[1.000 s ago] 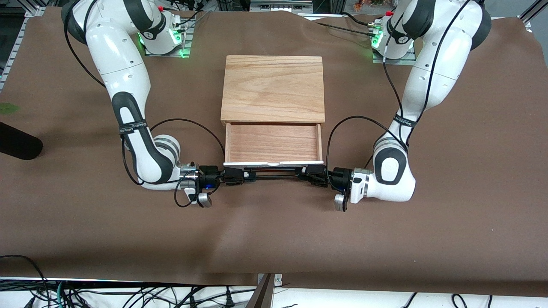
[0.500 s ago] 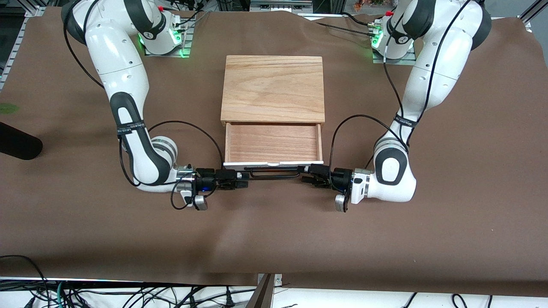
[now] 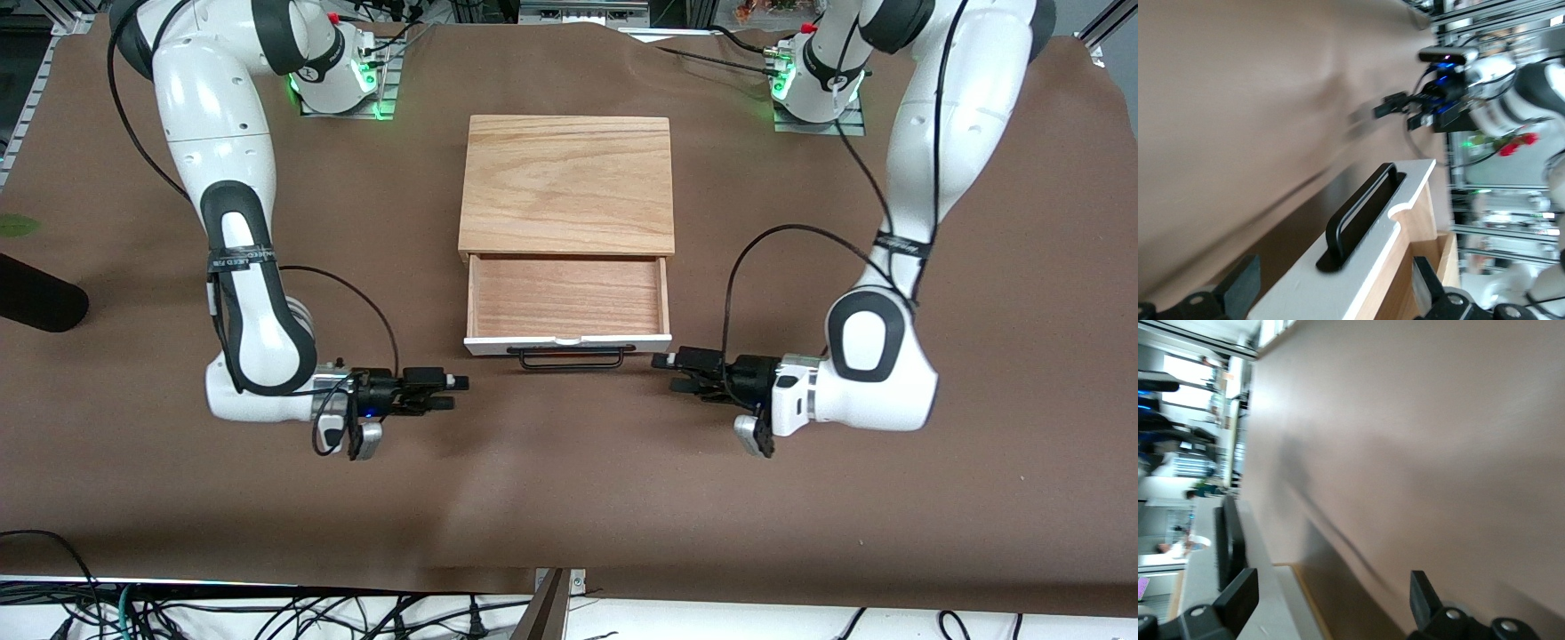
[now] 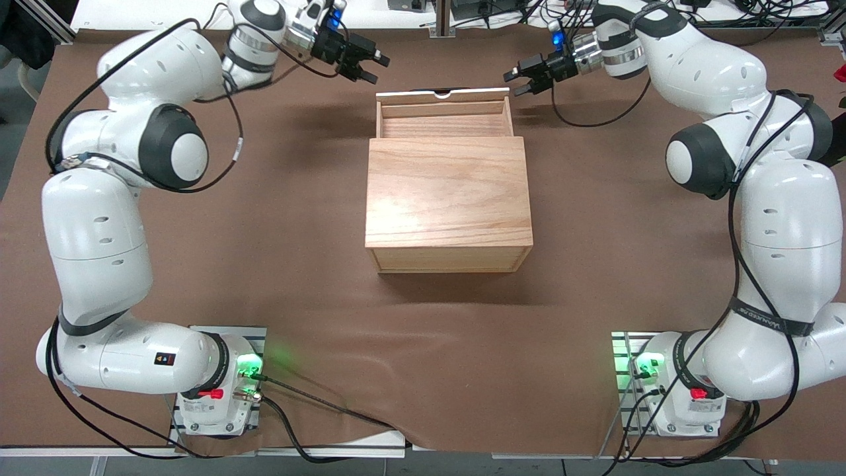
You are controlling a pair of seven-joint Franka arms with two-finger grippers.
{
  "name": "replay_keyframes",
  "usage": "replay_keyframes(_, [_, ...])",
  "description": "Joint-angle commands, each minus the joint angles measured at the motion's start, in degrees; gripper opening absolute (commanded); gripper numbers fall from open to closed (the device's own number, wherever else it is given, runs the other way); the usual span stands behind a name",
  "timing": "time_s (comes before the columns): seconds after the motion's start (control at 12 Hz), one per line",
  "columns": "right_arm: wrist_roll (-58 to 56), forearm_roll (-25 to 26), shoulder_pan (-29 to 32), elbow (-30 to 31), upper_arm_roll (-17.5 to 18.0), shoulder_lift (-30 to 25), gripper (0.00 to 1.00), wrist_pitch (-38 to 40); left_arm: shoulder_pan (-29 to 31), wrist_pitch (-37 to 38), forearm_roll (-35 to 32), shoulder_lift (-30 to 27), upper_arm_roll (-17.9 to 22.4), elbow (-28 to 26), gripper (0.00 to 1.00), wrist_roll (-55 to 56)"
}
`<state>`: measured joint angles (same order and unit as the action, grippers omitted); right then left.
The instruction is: Pull top drawer with both arms simultaneously
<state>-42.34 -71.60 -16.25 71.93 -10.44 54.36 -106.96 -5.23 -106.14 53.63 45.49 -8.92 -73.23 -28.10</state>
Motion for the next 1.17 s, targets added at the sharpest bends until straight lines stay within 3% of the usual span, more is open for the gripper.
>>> replay_keyframes(0.0, [3.31, 7.59, -0.36, -4.24, -4.57, -0.48, 1.0, 0.52, 0.05, 0.5, -15.59, -8.89, 0.56, -2.0, 1.0, 8.02])
replay_keyframes(0.17, [5.42, 12.87, -0.54, -5.48, -8.27, -0.48, 1.0, 0.52, -0.04, 5.99, -30.72, -14.79, 0.13, -2.18, 1.0, 17.07])
replay_keyframes(0.33, [9.88, 17.88, -1.15, -6.54, -11.34, -1.88, 1.0, 0.17, -0.22, 11.55, -39.87, -19.45, 0.04, -2.18, 1.0, 25.07])
replay_keyframes(0.42, [12.78, 22.17, -1.41, -6.63, -12.31, -2.76, 1.0, 0.08, -1.35, 12.44, -44.88, -22.0, 0.56, -2.88, 1.0, 26.85])
replay_keyframes(0.58, [20.33, 36.37, -1.07, -6.54, -11.27, -6.7, 1.0, -1.05, -2.77, 12.98, -56.4, -28.14, 0.92, -6.38, 1.0, 26.7])
replay_keyframes(0.75, [26.84, 51.92, 0.86, -3.23, -5.85, -13.71, 1.0, -1.06, -0.84, 12.45, -57.5, -36.22, 1.97, -12.35, 1.0, 26.86])
replay_keyframes(0.83, [27.39, 58.7, 2.09, 1.58, -2.51, -18.28, 1.0, -1.41, -0.74, 12.19, -57.5, -41.14, 3.36, -17.16, 1.0, 26.96])
replay_keyframes(0.92, [27.31, 62.51, 3.84, 4.68, -0.22, -21.8, 1.0, -1.94, -0.74, 10.88, -57.41, -44.84, 4.51, -21.74, 1.0, 26.78])
replay_keyframes(1.08, [26.96, 63.78, 6.39, 8.11, 0.6, -27.09, 1.0, -1.33, -0.57, 10.69, -56.28, -48.73, 5.05, -24.94, 1.0, 27.22])
